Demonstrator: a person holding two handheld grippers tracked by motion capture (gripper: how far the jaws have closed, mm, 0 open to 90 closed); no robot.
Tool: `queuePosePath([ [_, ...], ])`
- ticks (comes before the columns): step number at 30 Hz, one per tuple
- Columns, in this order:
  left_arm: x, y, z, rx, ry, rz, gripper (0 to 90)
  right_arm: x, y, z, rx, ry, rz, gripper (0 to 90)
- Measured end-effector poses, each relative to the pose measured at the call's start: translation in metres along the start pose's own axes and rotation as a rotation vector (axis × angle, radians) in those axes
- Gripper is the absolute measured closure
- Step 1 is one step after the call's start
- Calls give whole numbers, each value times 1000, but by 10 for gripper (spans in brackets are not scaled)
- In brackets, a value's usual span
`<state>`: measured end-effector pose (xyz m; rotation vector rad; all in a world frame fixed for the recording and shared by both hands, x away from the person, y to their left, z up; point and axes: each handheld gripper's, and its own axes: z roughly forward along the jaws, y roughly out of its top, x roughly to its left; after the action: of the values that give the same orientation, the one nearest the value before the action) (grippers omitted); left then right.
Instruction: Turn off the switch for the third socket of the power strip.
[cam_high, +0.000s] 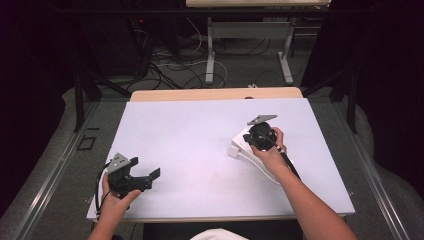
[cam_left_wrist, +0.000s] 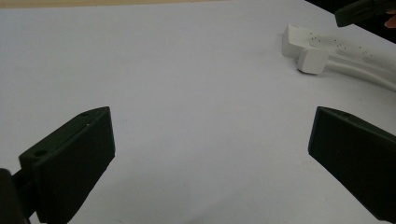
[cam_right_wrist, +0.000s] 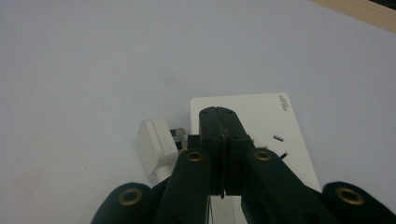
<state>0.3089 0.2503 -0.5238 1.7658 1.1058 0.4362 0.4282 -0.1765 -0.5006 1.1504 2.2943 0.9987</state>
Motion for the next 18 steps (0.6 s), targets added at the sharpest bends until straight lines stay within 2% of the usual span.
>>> queuePosePath([
  [4, 0, 0, -1, 5, -3, -2, 12, -1, 0, 10, 21, 3, 0, 900],
  [13, 0, 0, 0, 7, -5, 10, 17, -4, -2, 22, 31, 6, 28, 900],
  [14, 0, 0, 0, 8, -5, 10, 17, -5, -1, 24, 48, -2, 31, 900],
  [18, 0, 0, 1, 6, 0, 6, 17, -6, -2, 28, 54, -4, 35, 900],
])
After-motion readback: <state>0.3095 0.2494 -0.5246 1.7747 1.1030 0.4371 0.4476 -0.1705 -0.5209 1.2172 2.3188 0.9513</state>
